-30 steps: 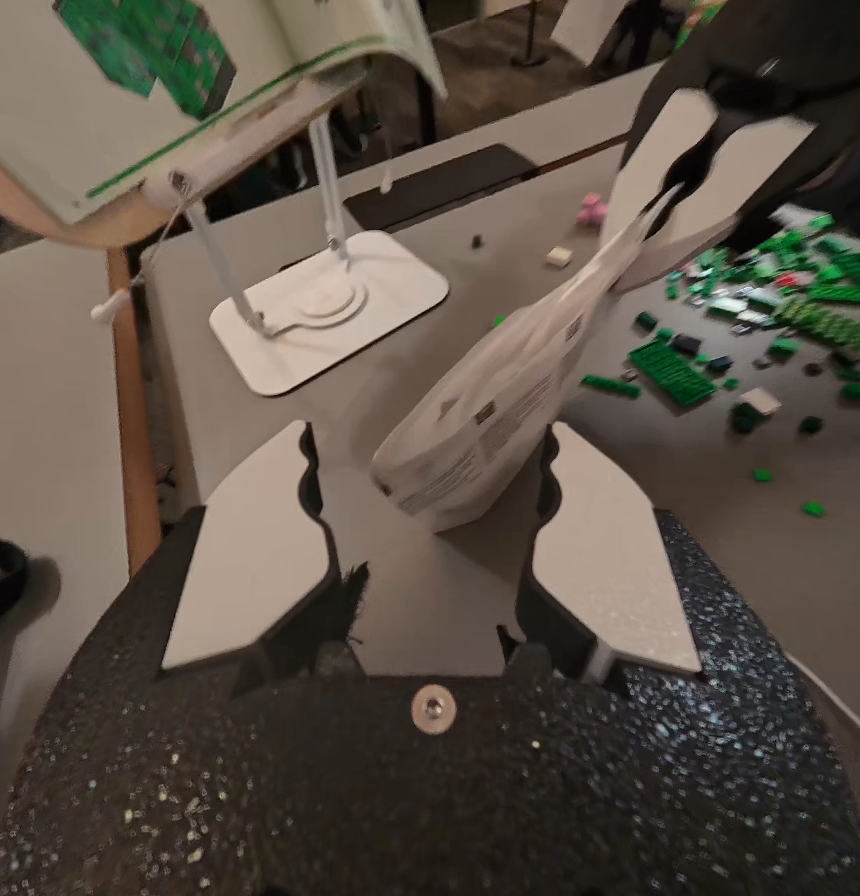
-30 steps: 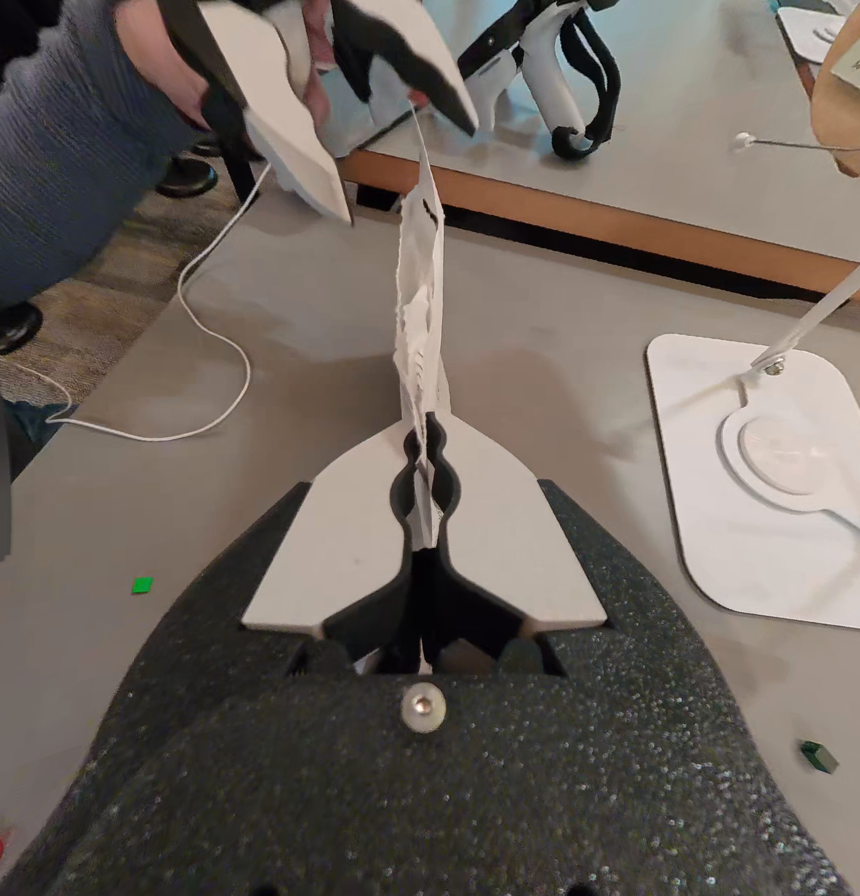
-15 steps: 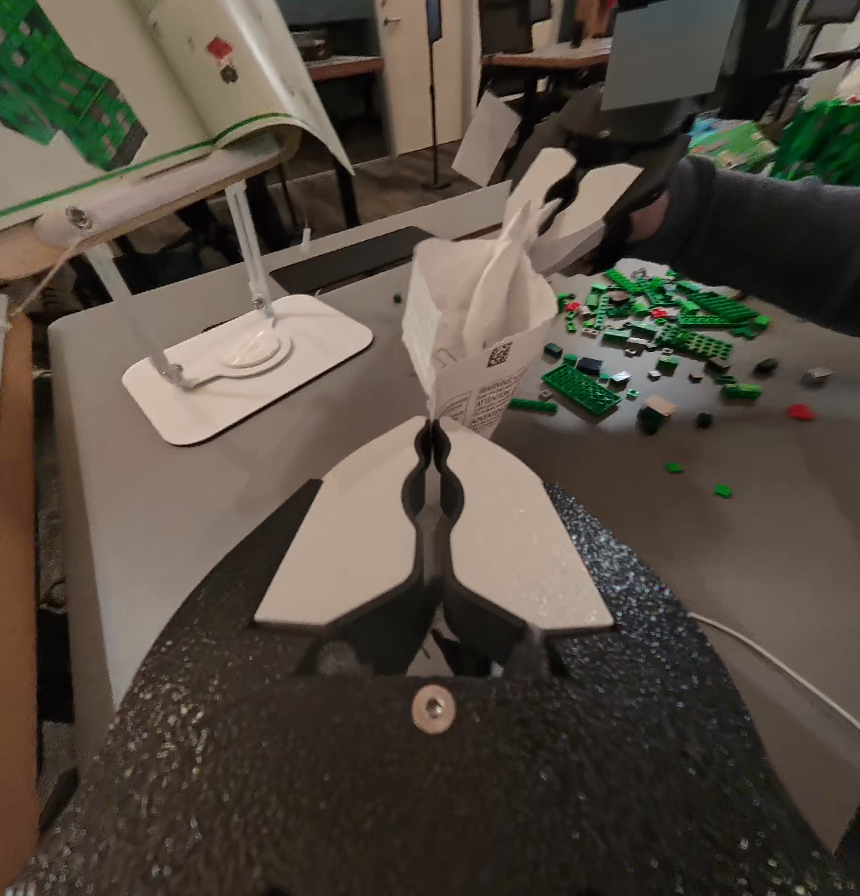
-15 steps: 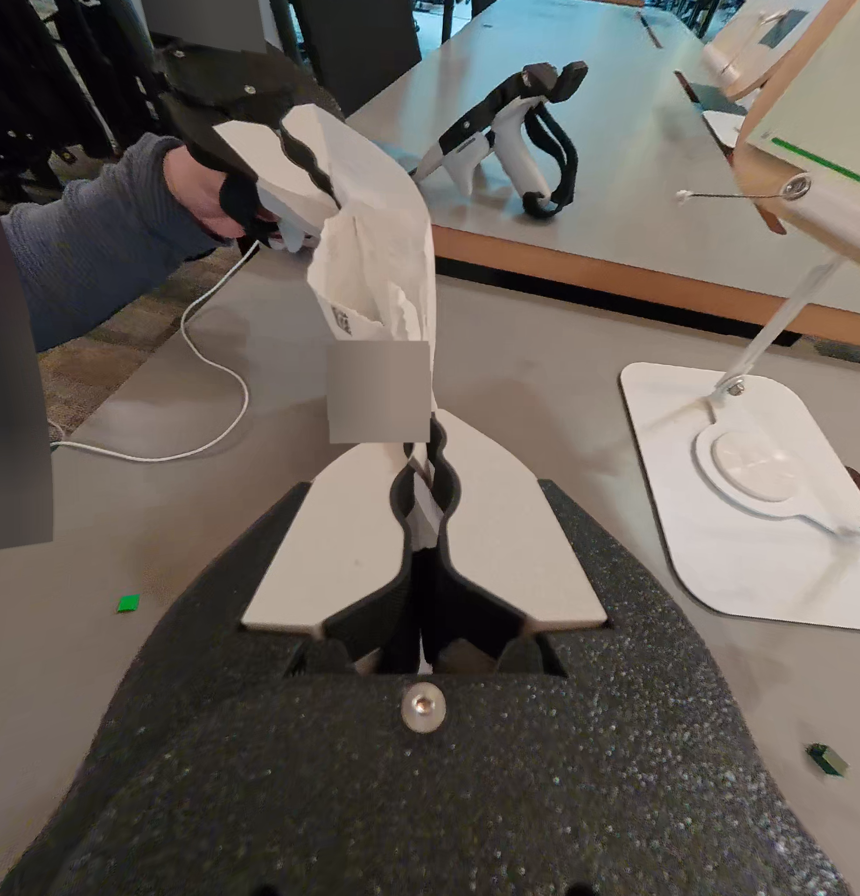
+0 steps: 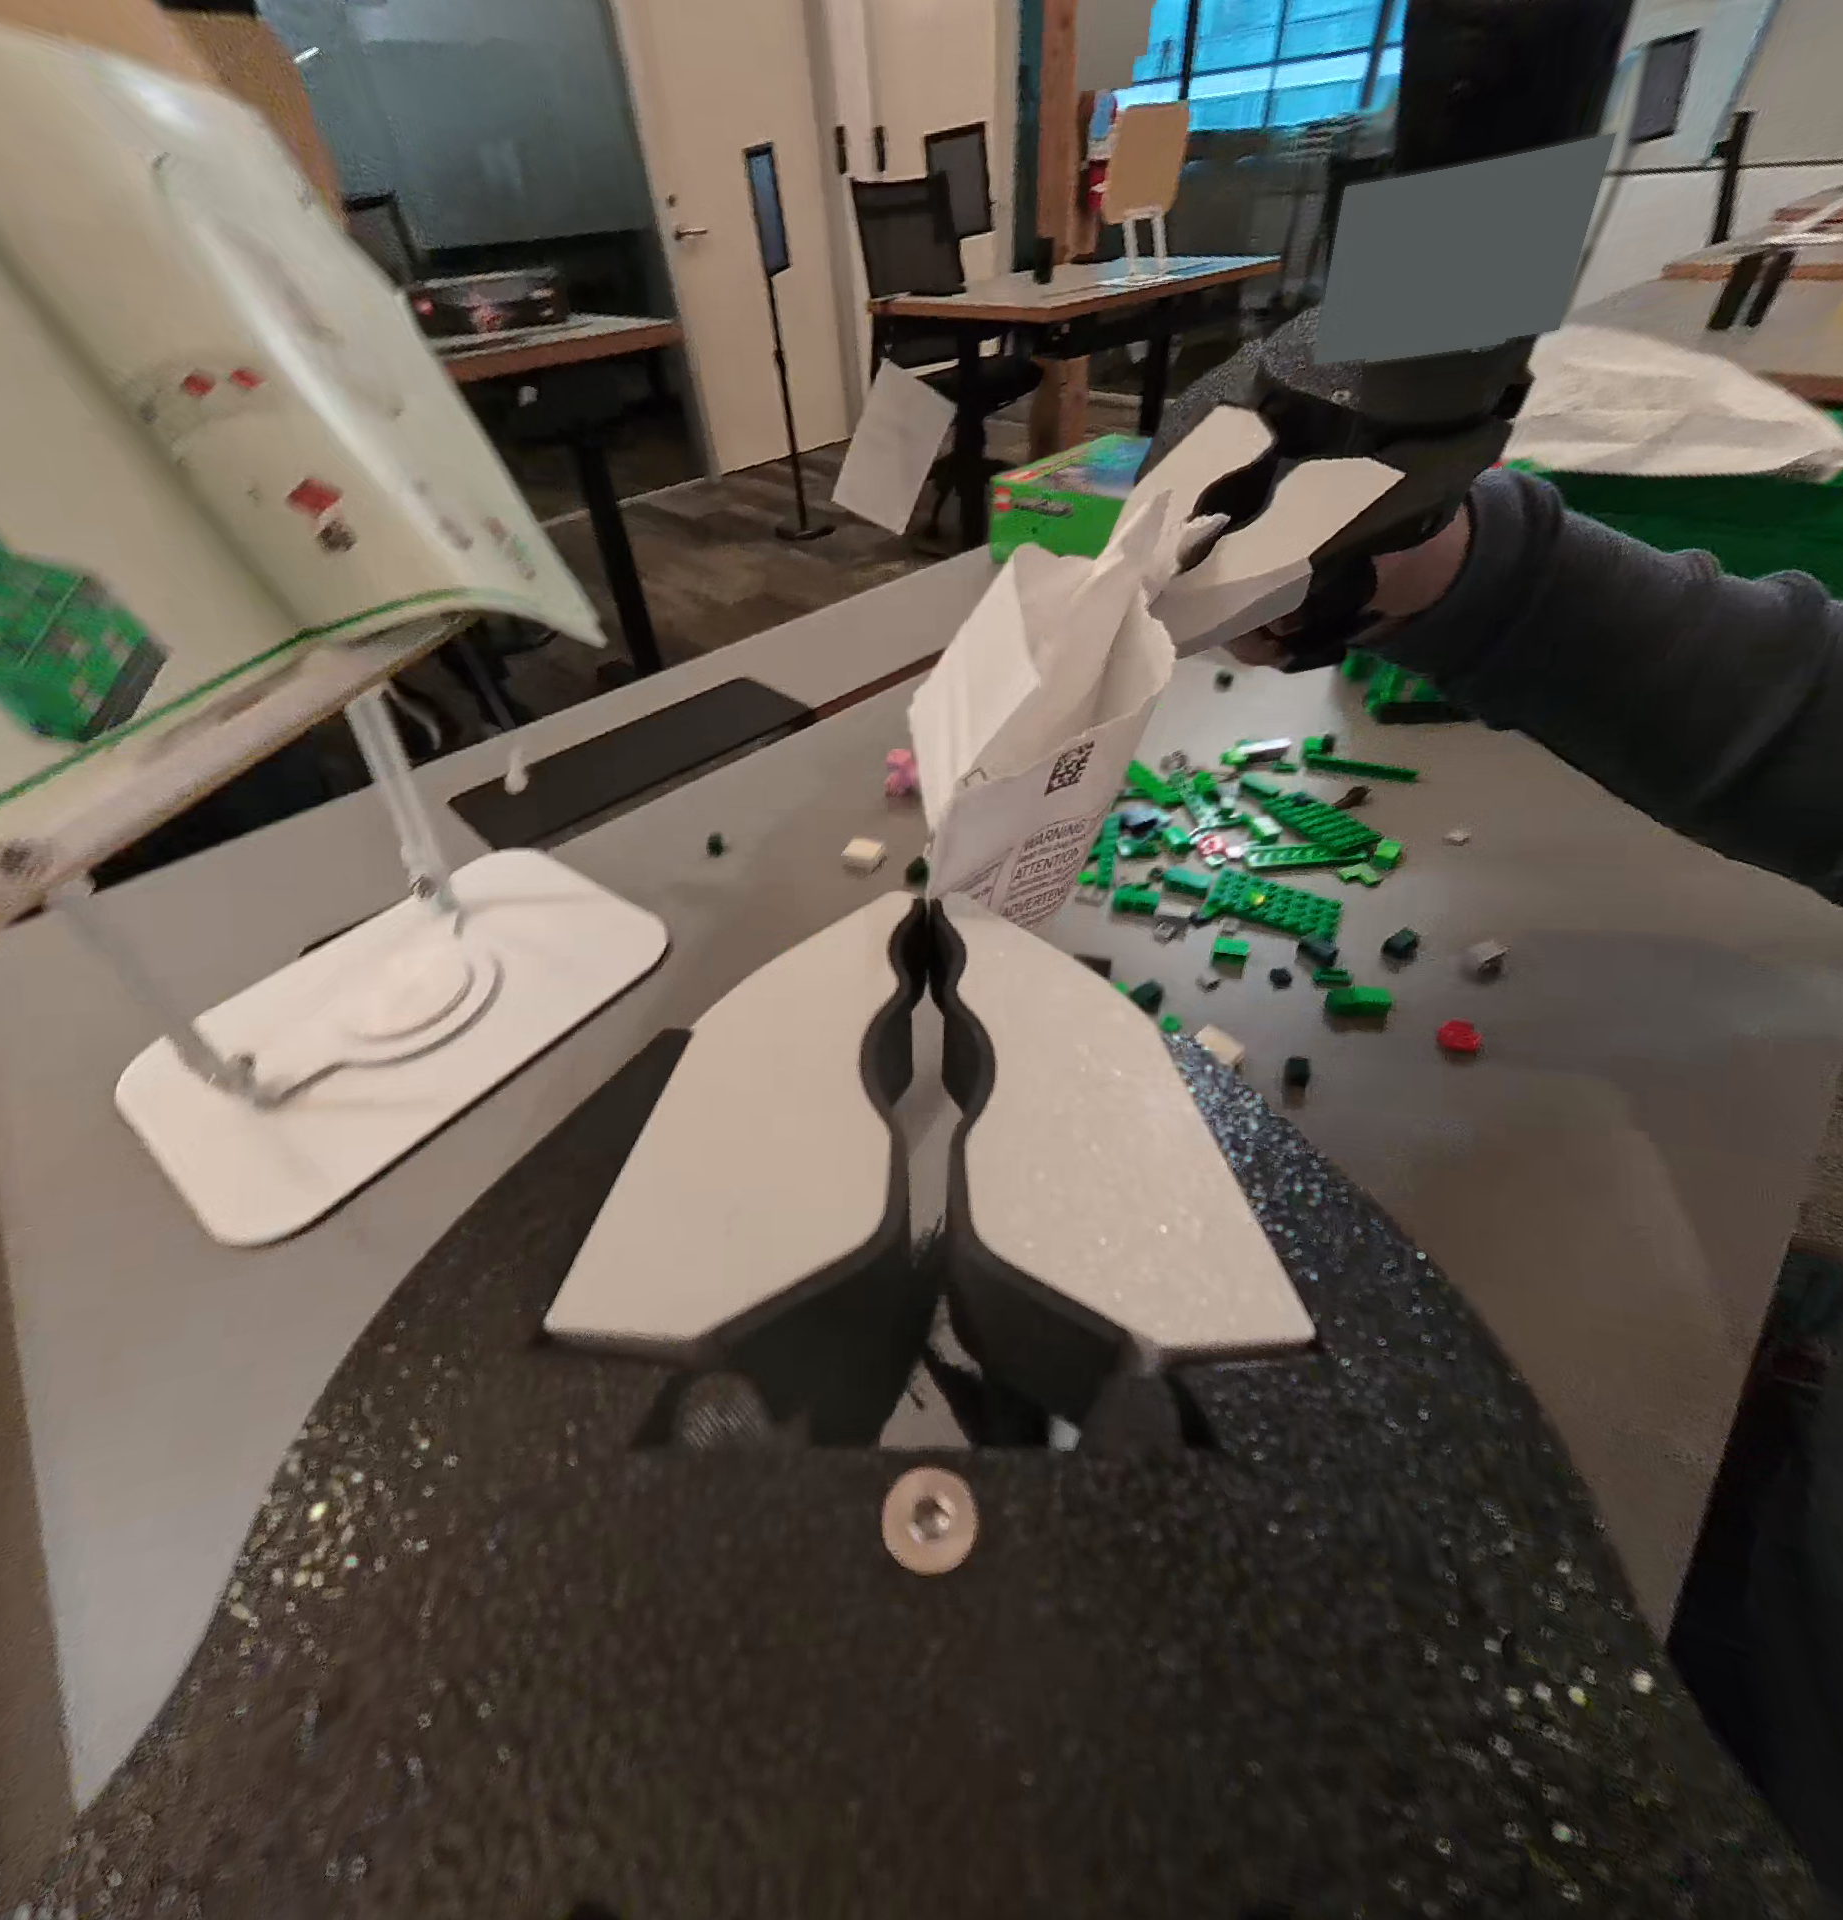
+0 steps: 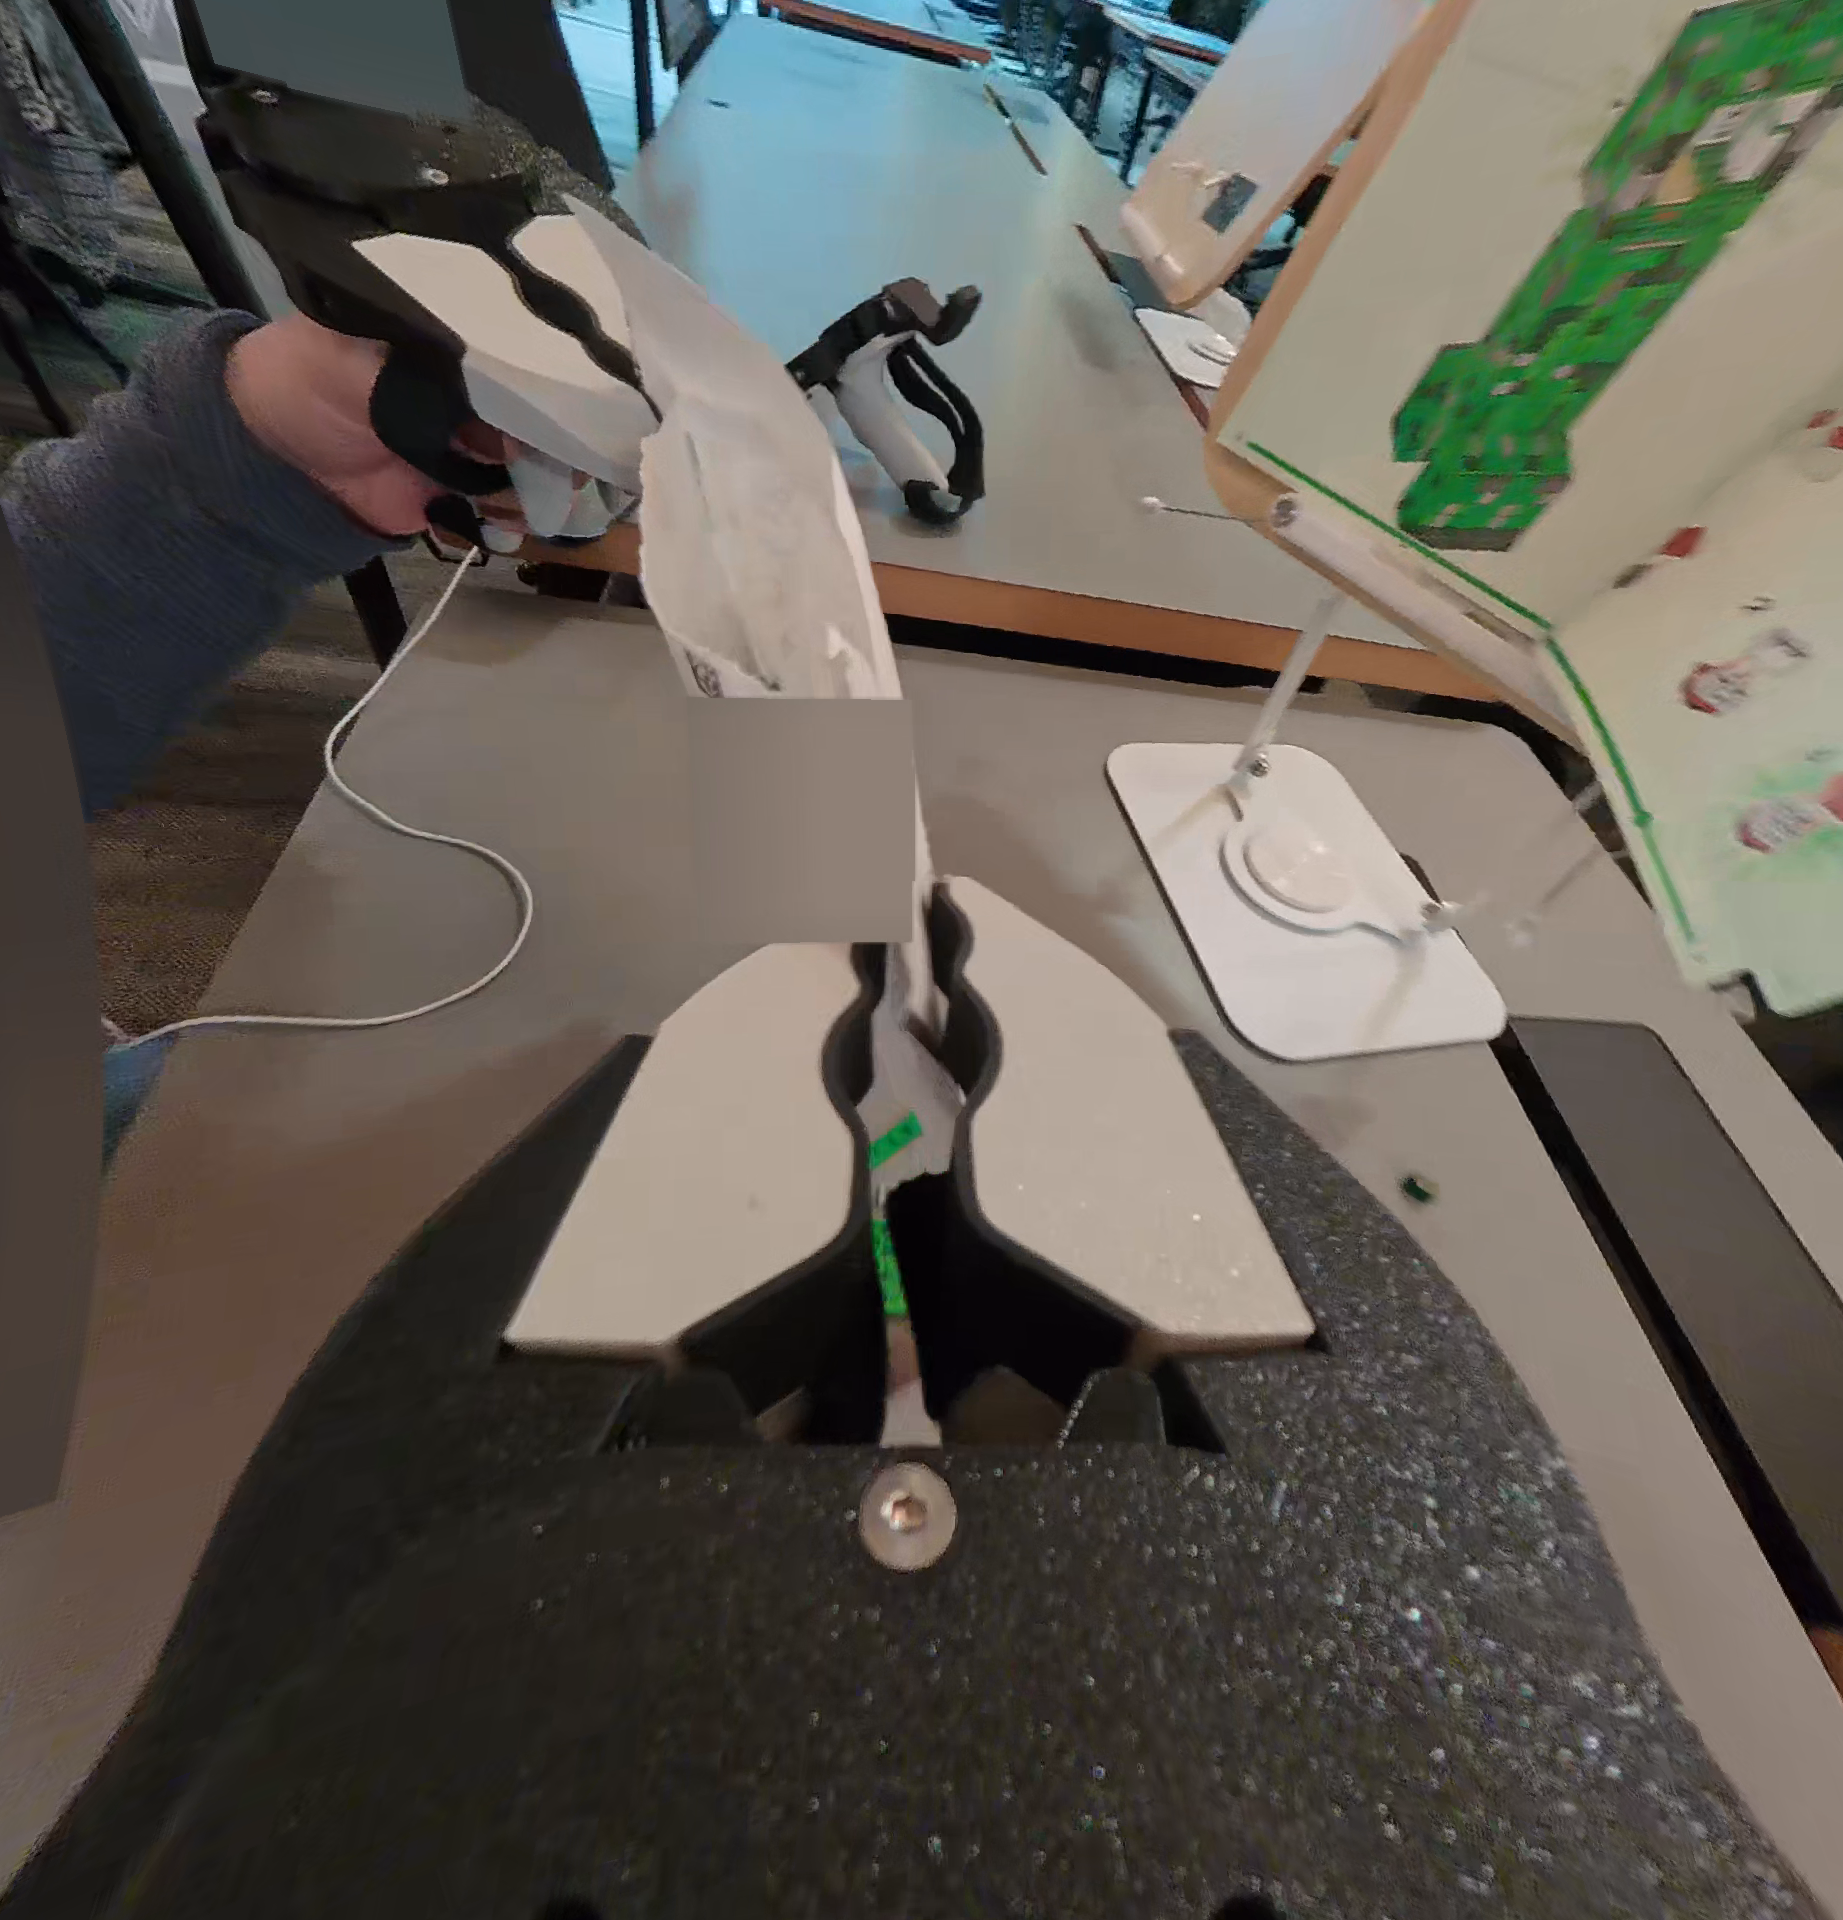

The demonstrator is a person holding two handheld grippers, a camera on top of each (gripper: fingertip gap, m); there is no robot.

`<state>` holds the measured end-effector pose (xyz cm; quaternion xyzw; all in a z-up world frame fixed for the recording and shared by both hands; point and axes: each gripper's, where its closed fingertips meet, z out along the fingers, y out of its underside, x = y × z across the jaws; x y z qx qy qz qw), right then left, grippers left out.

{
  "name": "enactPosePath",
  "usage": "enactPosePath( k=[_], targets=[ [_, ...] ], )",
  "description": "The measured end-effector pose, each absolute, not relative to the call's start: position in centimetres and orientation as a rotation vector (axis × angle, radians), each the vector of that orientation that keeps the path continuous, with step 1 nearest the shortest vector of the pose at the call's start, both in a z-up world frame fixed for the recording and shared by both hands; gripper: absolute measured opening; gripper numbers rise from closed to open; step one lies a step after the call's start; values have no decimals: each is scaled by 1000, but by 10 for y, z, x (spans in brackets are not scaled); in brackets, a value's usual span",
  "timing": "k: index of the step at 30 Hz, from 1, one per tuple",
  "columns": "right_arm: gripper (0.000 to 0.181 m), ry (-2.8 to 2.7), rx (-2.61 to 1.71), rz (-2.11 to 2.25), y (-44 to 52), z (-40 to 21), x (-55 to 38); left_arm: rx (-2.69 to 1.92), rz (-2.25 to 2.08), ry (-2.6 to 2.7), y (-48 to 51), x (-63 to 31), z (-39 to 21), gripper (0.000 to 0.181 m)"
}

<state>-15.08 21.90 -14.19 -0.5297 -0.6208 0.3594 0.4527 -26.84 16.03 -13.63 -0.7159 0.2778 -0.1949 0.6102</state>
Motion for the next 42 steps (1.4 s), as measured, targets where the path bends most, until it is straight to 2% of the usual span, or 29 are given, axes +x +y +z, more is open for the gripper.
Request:
enactPosePath(
  k=[2,7,12,18,21,24,26,29,31,34,36,39,42],
  targets=[
    [30,-1543,-1360,876,214,-136,-133,-1639,-461,670,166,-251,-125,0],
    [59,-1684,-1466,726,213,-143,-121,-1678,-452,634,175,-232,-128,0],
    [70,-1834,-1411,663,195,-133,-144,-1697,-579,492,171,-246,-139,0],
    [89,-2009,-1493,703,156,-151,-188,-1734,-595,380,167,-263,-147,0],
    [84,-1962,-1571,655,154,-164,-208,-1743,-597,321,167,-272,-152,0],
    [75,-1984,-1560,367,170,-186,-216,-1743,-622,300,165,-276,-156,0],
    [59,-2033,-1557,323,167,-196,-220,-1737,-654,280,164,-278,-158,0],
    [15,-2061,-1577,247,172,-203,-222,-1718,-689,274,162,-281,-159,0],
    [3,-2043,-1590,202,180,-201,-221,-1696,-683,305,161,-282,-157,0],
    [2,-2010,-1652,212,188,-189,-207,-1636,-652,366,159,-274,-147,6],
    [2,-1976,-1720,203,193,-177,-183,-1587,-627,396,159,-264,-134,30],
    [2,-1870,-1805,131,203,-147,-126,-1572,-507,476,162,-250,-120,49],
    [2,-1696,-1894,53,208,-104,-46,-1552,-446,554,169,-226,-106,53]
  ],
)
